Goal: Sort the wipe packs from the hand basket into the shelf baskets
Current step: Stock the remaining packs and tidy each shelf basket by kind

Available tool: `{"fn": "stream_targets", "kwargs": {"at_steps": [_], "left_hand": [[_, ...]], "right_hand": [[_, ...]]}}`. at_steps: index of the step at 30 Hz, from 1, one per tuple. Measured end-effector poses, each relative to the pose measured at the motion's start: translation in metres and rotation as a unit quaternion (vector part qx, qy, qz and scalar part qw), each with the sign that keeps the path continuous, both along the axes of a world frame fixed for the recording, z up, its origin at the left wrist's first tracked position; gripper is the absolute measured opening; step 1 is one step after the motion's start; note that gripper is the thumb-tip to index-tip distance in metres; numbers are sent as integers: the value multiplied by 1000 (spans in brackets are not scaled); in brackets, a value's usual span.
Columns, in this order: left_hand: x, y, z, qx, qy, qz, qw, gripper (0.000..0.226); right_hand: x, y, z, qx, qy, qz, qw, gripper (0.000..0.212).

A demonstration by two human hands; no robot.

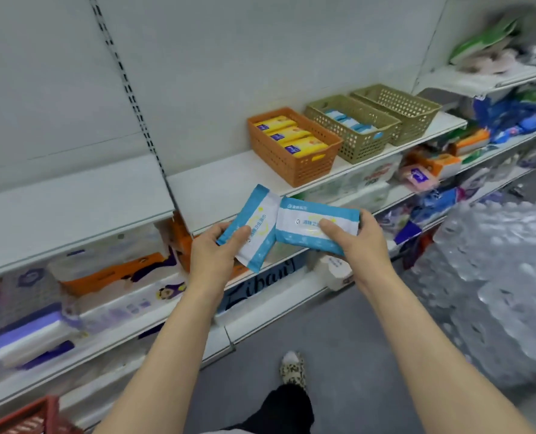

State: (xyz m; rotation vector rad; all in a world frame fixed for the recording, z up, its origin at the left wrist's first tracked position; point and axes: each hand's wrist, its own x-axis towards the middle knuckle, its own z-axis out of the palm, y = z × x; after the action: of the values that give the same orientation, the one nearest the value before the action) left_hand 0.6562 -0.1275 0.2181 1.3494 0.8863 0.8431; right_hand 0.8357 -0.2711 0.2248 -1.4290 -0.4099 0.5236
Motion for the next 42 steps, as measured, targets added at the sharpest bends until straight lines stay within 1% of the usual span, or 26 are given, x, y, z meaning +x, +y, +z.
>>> {"fn": "stream_targets", "kwargs": {"at_steps": [4,8,11,14,16,18,20,23,25,28,33,35,36,37,38,39,40,41,42], "left_hand": [[95,31,9,37,-9,-16,999,5],[207,72,19,38,-20,-25,999,9],[295,104,28,43,-41,-26,998,18],[373,130,30,51,-39,-21,998,25],[410,144,30,49,-41,2,998,26],[437,157,32,49,-46,43,997,30],[460,171,34,41,-63,80,994,28],[484,193,34,27,-83,126,988,21],[494,205,29,28,-86,165,982,16],[506,217,26,27,-74,226,971,20],[526,227,31,15,-64,305,950,18],[529,226,32,17,-62,333,941,11],[530,224,32,18,-60,338,939,8],[530,222,31,19,-56,352,934,8],[530,221,30,16,-49,369,928,8],[530,219,30,13,-41,380,924,8],[530,218,30,10,-30,387,921,7],[529,217,29,5,-23,389,921,6],[529,218,28,1,-21,386,922,5]], "right_hand": [[92,22,7,-10,-46,-30,998,36],[201,55,23,-27,-77,-68,994,38],[285,76,41,-48,-113,-83,989,40],[358,90,53,-69,-165,-99,979,44],[398,100,54,-82,-182,-93,975,47],[431,113,51,-92,-178,-88,976,44],[461,131,48,-104,-183,-80,974,42],[504,175,40,-104,-177,-34,978,43],[530,211,32,-110,-192,19,975,46],[558,265,22,-131,-236,101,958,57],[584,333,10,-153,-267,221,925,60],[586,357,5,-161,-272,271,909,61],[584,363,2,-173,-287,284,899,64],[583,370,-2,-193,-321,298,878,67],[580,375,-8,-220,-380,307,845,69],[578,377,-13,-246,-450,303,803,68],[577,380,-19,-261,-515,291,763,64],[576,381,-24,-269,-559,280,733,58],[576,382,-27,-276,-580,276,715,53]]}}
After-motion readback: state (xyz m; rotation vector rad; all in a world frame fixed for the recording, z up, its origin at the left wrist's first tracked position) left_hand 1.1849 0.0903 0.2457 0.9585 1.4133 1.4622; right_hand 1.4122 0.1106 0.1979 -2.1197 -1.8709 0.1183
